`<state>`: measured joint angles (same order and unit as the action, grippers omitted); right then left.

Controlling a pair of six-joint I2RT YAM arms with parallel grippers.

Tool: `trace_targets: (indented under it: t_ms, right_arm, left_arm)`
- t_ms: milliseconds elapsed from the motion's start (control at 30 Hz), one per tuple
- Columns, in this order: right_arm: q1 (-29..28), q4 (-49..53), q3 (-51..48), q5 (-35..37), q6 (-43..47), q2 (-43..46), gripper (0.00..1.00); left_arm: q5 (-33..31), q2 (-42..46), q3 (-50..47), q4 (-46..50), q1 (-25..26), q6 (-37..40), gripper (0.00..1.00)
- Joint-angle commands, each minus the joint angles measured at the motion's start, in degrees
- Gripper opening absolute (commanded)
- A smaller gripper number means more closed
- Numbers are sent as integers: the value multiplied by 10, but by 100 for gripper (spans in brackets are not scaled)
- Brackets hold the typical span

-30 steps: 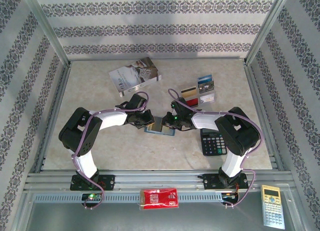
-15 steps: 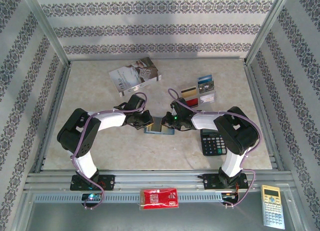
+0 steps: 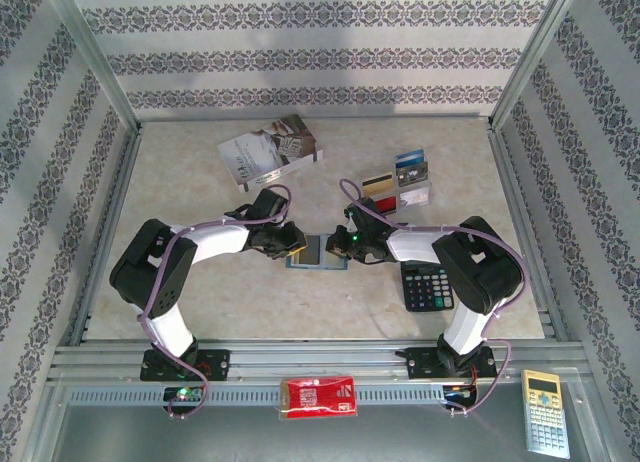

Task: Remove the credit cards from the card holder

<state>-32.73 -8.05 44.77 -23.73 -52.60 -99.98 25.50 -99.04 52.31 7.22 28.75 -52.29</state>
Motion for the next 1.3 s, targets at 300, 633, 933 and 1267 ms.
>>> trace_targets:
  t_ms: [300,633,933,1267]
  right_arm:
    - [-5,-12,14,-38,23,5,18]
    - [-8,-14,23,-48,19,-24,19]
    - [-10,-20,28,-63,20,-41,17]
    - [-15,-38,32,-79,21,-43,12]
  left_arm:
    - [-38,15,31,100,-9,63,20]
    - [-17,-23,30,94,-9,50,11]
    - [-32,-25,7,105,-12,35,8]
    - [-16,-34,6,102,-12,38,7]
